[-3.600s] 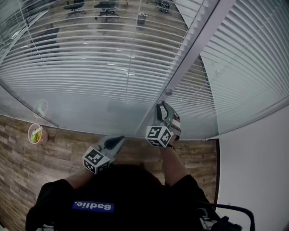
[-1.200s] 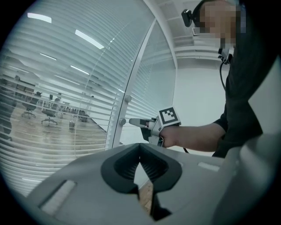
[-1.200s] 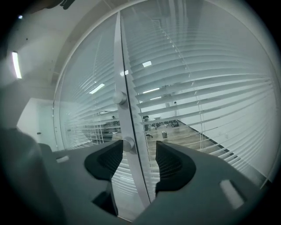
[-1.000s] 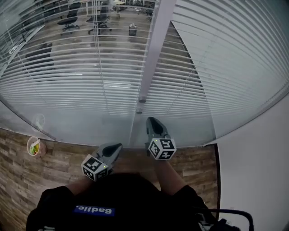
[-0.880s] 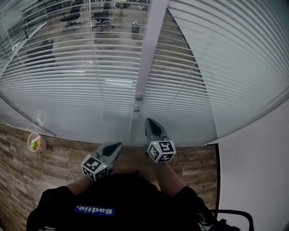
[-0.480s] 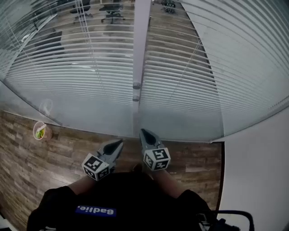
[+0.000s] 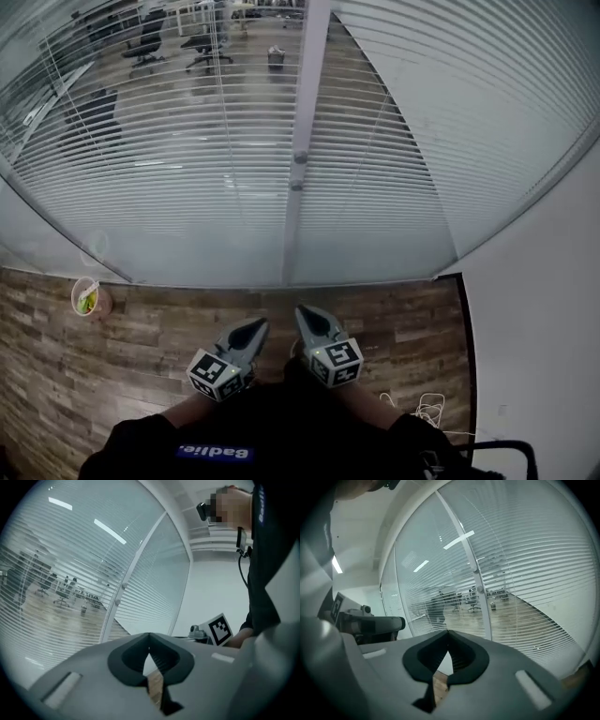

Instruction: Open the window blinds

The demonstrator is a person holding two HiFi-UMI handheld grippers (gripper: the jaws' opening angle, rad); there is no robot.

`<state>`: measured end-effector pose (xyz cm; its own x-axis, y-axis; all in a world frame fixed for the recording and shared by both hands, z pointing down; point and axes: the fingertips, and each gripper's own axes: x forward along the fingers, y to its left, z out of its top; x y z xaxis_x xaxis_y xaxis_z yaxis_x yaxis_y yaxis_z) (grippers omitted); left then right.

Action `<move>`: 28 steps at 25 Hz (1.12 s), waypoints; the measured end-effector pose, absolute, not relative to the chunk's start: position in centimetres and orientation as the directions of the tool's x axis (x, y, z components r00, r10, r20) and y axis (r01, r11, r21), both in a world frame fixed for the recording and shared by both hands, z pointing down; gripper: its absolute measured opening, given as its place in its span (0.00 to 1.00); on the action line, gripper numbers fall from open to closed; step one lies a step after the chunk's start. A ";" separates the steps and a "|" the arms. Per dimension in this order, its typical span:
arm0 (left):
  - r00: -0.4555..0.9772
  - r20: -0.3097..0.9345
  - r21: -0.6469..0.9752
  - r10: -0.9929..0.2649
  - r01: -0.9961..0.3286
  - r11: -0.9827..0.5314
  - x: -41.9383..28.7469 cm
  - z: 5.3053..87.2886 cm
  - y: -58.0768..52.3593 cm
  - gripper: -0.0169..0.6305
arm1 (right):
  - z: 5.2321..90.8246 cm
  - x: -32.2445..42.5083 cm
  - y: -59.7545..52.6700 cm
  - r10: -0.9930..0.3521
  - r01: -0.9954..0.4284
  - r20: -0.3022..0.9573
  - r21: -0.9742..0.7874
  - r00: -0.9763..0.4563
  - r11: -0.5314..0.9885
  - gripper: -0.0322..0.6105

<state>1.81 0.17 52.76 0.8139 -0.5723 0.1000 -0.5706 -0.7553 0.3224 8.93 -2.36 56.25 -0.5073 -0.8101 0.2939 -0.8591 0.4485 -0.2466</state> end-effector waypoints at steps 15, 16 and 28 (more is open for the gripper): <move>0.779 0.079 0.291 -0.622 -0.615 -0.733 5.1 51.7 7.2 0.02 | 54.0 11.1 6.1 -0.778 -0.810 0.226 -0.191 -0.586 0.555 0.05; 0.775 0.084 0.296 -0.626 -0.619 -0.727 5.9 51.7 7.9 0.02 | 53.9 11.8 6.8 -0.776 -0.807 0.224 -0.199 -0.589 0.555 0.05; 0.779 0.106 0.252 -0.618 -0.622 -0.742 9.6 50.7 10.8 0.02 | 51.0 13.8 10.3 -0.742 -0.752 0.132 -0.189 -0.657 0.632 0.05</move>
<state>9.64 10.82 50.66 0.7794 -0.6175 0.1056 -0.6217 -0.7417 0.2517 13.80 10.35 51.03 -0.6568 -0.7424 0.1322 -0.7519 0.6316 -0.1889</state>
